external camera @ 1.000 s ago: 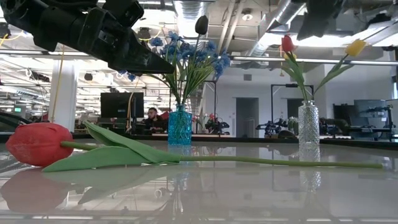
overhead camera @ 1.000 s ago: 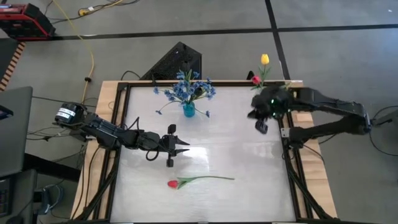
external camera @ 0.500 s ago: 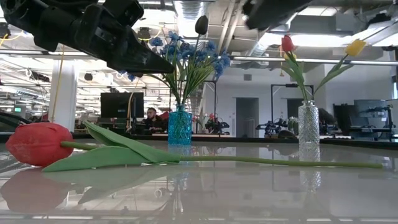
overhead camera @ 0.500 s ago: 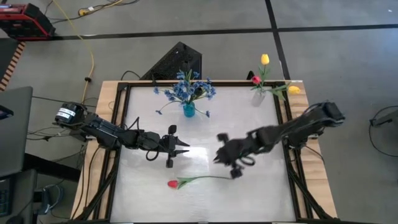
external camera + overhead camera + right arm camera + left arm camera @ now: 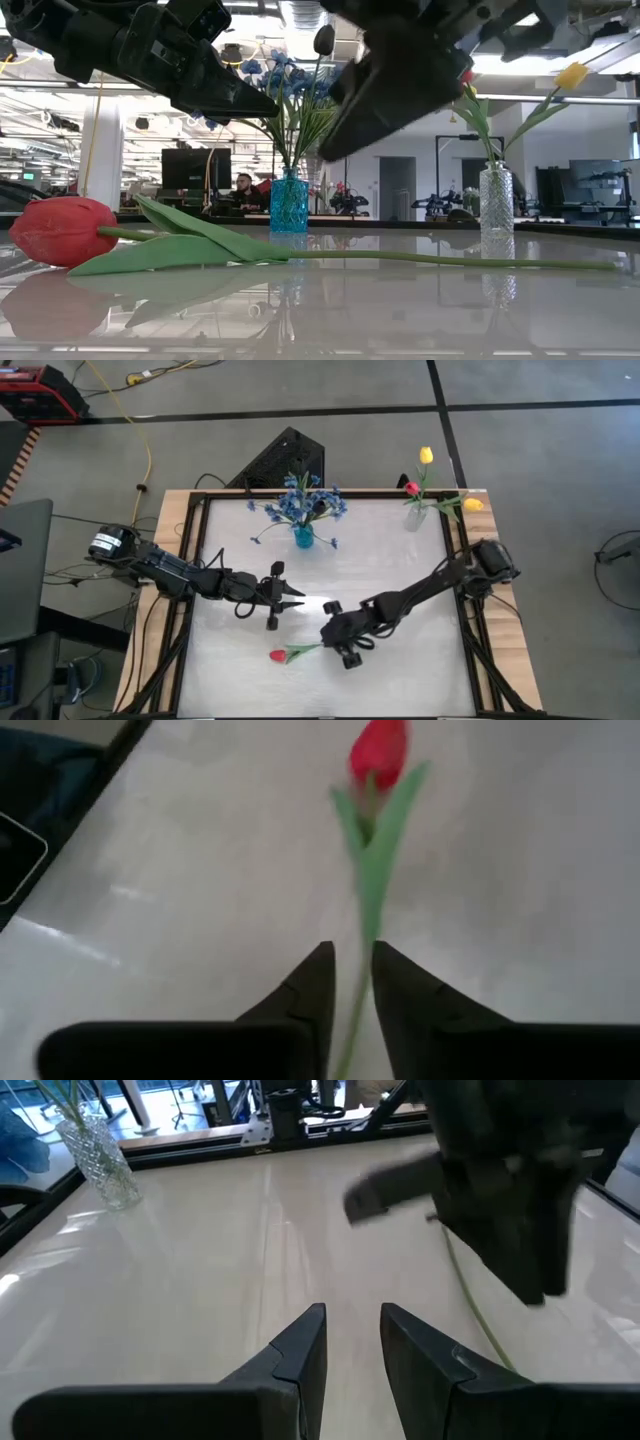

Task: Sort flowers into vase by color
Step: Put the red flower into the transparent vase

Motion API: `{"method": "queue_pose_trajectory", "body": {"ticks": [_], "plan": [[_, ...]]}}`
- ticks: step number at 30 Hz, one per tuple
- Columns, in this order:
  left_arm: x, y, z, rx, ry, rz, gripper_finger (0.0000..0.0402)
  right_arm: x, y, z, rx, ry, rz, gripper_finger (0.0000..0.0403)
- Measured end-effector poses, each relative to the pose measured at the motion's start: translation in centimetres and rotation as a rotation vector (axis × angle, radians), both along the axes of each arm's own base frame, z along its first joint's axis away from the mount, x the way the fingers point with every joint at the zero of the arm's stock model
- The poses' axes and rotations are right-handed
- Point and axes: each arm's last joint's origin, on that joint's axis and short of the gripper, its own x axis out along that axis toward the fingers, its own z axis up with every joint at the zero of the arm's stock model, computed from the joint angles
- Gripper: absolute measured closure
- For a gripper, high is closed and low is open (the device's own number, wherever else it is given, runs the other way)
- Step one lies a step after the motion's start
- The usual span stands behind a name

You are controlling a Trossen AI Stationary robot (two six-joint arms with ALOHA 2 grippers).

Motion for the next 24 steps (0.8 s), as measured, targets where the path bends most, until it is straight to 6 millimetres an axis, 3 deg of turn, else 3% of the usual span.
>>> {"method": "queue_pose_trajectory", "body": {"ticks": [6,11,18,24], "plan": [[0.0,0.0,-0.1,0.002,0.011,0.0,0.0315,1.8,0.3,-1.8,-0.006,0.086,0.009,0.0236],[-0.1,0.0,-0.2,0.004,0.019,0.0,0.0315,2.3,-0.6,-1.6,0.031,0.113,-0.009,0.0188],[-0.1,0.0,-0.4,0.009,0.04,0.001,0.0315,1.9,-1.5,-2.7,0.033,0.161,-0.05,0.0183],[-0.1,0.0,-0.4,0.009,0.043,0.001,0.0315,2.5,-0.6,-5.2,0.051,0.161,-0.056,0.0198]]}}
